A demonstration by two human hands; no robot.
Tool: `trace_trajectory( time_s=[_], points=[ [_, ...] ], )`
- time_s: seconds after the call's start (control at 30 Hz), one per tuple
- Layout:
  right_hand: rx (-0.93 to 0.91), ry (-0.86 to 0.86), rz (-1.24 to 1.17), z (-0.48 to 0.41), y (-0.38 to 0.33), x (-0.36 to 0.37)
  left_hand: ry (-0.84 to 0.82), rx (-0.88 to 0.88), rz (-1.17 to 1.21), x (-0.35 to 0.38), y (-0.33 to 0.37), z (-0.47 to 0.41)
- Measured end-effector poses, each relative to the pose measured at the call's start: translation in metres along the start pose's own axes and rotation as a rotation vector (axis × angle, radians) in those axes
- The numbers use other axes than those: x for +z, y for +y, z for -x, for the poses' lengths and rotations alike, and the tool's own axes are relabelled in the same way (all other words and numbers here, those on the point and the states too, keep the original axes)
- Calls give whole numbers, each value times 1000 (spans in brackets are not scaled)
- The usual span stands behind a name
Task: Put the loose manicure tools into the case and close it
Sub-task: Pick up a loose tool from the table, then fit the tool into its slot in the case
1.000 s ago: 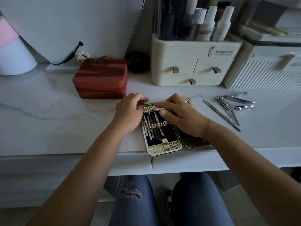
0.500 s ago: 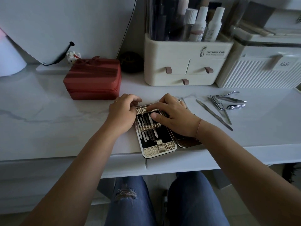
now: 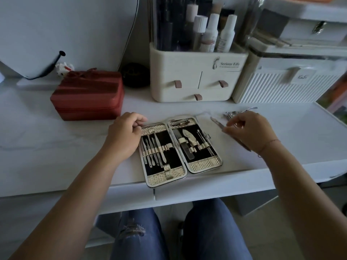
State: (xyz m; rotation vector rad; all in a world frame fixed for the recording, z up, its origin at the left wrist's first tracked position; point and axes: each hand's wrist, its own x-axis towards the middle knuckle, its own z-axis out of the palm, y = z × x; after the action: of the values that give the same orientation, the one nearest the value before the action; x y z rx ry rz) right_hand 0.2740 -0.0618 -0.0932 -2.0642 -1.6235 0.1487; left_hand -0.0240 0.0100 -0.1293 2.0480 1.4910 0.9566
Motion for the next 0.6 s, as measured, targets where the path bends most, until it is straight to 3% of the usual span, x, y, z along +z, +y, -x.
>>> trace_trajectory(
  time_s=[0.37, 0.6],
  points=[
    [85, -140, 53, -3, 9, -2, 11, 9, -11, 2, 0, 1],
    [82, -143, -12, -7, 9, -3, 14, 21, -13, 2, 0, 0]
  ],
)
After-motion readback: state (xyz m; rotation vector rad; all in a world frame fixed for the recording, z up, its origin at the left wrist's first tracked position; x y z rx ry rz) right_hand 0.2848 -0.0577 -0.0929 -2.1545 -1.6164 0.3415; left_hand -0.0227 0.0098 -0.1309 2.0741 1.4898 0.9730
